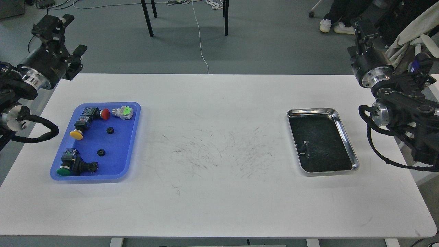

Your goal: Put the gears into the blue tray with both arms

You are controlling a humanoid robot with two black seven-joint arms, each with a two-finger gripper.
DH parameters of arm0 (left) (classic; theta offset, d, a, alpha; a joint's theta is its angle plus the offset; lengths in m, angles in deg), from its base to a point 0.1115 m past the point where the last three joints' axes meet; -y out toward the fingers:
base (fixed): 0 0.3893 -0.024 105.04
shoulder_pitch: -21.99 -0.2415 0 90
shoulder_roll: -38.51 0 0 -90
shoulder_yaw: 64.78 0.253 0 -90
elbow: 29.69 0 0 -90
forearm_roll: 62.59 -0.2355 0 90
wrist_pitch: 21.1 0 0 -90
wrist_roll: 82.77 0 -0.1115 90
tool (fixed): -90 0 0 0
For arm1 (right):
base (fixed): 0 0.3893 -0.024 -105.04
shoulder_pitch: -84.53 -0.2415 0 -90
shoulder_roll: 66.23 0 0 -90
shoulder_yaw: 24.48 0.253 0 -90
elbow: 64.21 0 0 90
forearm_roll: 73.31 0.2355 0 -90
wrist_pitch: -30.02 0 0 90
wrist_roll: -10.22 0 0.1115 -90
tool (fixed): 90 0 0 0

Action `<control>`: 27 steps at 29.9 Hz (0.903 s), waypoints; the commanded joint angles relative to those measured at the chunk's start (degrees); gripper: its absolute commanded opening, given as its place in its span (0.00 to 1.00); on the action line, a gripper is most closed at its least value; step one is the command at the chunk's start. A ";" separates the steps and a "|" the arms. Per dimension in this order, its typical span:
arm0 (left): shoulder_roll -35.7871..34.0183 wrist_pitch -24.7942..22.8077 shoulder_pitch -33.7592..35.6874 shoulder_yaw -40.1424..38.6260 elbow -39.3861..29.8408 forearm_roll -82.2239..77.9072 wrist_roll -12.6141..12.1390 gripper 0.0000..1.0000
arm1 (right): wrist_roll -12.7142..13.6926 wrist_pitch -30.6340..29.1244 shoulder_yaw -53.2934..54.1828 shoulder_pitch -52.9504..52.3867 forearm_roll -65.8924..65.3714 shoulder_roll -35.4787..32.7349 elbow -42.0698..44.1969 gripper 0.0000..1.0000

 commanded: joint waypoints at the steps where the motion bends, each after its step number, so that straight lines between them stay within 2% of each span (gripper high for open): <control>1: 2.89 -2.71 -2.60 -1.87 3.20 2.25 -0.01 0.96 | 0.94 0.50 0.34 0.16 0.04 -0.19 0.02 0.96; 2: 3.60 -2.88 -3.12 -2.04 3.39 2.34 -0.01 0.98 | 0.85 0.85 0.51 0.07 0.04 -0.11 0.46 0.98; 11: 3.96 -1.92 -2.78 -2.05 3.65 2.34 -0.01 0.99 | 1.03 0.33 2.97 0.07 0.39 0.77 -0.15 0.98; 17: 4.31 -2.89 -1.29 -1.87 2.77 2.43 -0.01 0.99 | 1.11 -2.12 4.99 1.30 2.86 -0.02 -2.43 0.98; 19: 3.61 -4.54 -1.20 -3.36 1.81 3.83 -0.01 0.99 | 1.11 -3.10 5.87 1.65 2.94 -0.11 -2.79 0.98; 21: 3.78 -5.96 -1.11 -4.85 0.49 5.77 -0.01 0.99 | 1.90 -3.88 7.18 1.65 3.29 -0.19 -2.70 0.98; 23: 4.13 -5.87 -1.37 -4.69 0.23 5.95 -0.01 0.99 | 4.70 -5.64 9.03 2.01 6.27 -0.98 -3.58 0.99; 25: 4.05 -5.78 -1.29 -5.03 0.40 6.65 -1.81 0.99 | 6.82 -6.87 10.35 2.53 9.52 -0.64 -3.67 0.99; 27: 3.78 -5.52 -1.37 -5.39 -0.65 6.91 -3.92 0.99 | 7.53 -7.66 11.76 2.71 11.47 -0.11 -3.23 0.99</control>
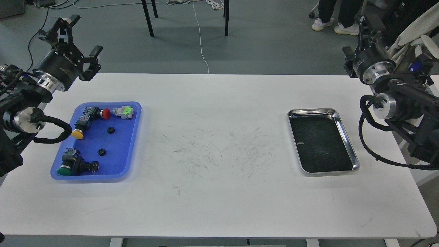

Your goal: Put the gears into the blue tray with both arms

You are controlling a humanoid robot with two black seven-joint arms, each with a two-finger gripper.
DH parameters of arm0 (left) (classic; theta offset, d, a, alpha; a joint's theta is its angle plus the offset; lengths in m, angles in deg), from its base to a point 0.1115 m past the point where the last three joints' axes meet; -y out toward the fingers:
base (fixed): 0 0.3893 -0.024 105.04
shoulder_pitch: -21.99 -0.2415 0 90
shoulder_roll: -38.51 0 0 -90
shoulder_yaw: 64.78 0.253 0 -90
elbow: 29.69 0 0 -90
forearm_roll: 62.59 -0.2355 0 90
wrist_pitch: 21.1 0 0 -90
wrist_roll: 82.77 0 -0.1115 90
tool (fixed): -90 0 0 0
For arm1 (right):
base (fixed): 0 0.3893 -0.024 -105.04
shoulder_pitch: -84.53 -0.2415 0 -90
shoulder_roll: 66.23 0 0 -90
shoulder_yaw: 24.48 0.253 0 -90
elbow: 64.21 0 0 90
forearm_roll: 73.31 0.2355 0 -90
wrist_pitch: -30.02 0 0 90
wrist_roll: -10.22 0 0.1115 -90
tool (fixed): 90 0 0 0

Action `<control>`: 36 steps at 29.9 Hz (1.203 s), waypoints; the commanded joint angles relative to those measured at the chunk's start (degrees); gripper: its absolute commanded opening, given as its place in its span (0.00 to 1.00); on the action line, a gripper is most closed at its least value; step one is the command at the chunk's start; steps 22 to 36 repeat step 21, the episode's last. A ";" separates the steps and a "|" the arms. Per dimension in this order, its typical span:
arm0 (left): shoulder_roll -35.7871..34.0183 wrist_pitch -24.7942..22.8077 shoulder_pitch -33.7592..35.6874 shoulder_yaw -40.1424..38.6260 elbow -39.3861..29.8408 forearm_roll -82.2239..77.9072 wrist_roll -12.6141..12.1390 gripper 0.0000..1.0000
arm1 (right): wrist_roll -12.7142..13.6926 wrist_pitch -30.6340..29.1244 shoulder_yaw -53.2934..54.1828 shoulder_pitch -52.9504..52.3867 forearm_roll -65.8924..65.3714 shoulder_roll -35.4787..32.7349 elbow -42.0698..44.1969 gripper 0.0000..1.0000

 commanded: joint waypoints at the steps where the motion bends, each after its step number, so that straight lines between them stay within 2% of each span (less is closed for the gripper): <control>1: -0.27 0.48 -0.03 -0.53 -0.56 0.69 -2.63 0.99 | 1.48 -1.68 2.01 0.34 2.97 1.10 0.39 0.99; 7: 0.17 0.92 -0.47 -2.02 -1.00 2.44 -3.78 0.99 | 0.87 -2.04 2.62 0.61 2.88 4.01 1.61 0.99; 11: 1.84 4.35 -0.56 -3.26 -0.56 2.63 -3.69 0.99 | 1.30 -1.51 3.24 0.87 2.88 4.71 2.58 0.99; 36: 2.01 4.97 -0.56 -2.91 -0.47 2.63 -3.51 0.99 | 0.95 0.15 3.07 1.05 2.71 4.80 2.76 0.99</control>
